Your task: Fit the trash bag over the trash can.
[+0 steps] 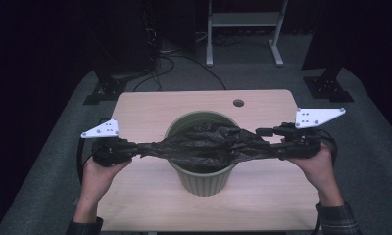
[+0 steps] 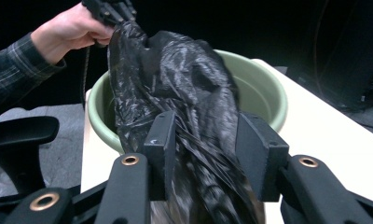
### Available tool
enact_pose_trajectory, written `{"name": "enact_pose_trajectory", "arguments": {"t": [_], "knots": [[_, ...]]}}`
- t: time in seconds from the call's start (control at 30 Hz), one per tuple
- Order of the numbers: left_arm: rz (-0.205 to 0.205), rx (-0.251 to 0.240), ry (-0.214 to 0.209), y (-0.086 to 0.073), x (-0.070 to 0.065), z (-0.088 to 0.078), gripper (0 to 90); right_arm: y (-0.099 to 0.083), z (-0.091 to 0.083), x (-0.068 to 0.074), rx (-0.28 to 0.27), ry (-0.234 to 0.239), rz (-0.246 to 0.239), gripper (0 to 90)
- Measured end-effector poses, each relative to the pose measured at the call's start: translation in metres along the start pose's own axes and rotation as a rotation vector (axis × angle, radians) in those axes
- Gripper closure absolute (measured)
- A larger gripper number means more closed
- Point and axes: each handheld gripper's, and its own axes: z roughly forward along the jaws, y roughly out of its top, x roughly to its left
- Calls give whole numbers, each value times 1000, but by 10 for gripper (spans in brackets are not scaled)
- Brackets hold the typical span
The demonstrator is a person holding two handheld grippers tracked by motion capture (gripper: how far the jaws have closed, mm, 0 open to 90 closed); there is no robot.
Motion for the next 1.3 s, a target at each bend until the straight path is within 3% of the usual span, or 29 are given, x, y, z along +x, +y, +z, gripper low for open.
{"name": "enact_pose_trajectory", "arguments": {"t": [0.07,0.13,0.2,0.27,0.37,0.5,0.67,0.77,0.9,1.1,1.2,1.3], "knots": [[1,0,0,0,0,0,885,0,6,1,11,14,-6,585],[4,2,8,0,-1,0,855,0,11,1,22,14,-12,692],[22,17,32,1,-3,0,760,0,15,0,24,26,-13,818],[28,6,48,2,-5,-3,650,1,17,-2,27,34,-6,882],[43,-2,73,6,-9,-10,499,2,20,-4,35,34,1,895],[72,-30,85,16,-14,-26,383,4,24,-7,43,24,14,896],[96,-59,106,27,-19,-46,339,4,29,-13,67,0,39,896],[107,-79,97,33,-23,-49,331,3,31,-16,68,-7,48,897],[140,-73,71,41,-30,-39,328,4,34,-16,64,-6,52,896],[181,-31,12,52,-40,-3,322,6,37,-16,67,-6,56,897],[196,-1,3,56,-42,13,327,6,35,-16,69,-6,58,896],[210,22,-9,57,-42,23,410,5,32,-17,60,-6,60,896]]}}
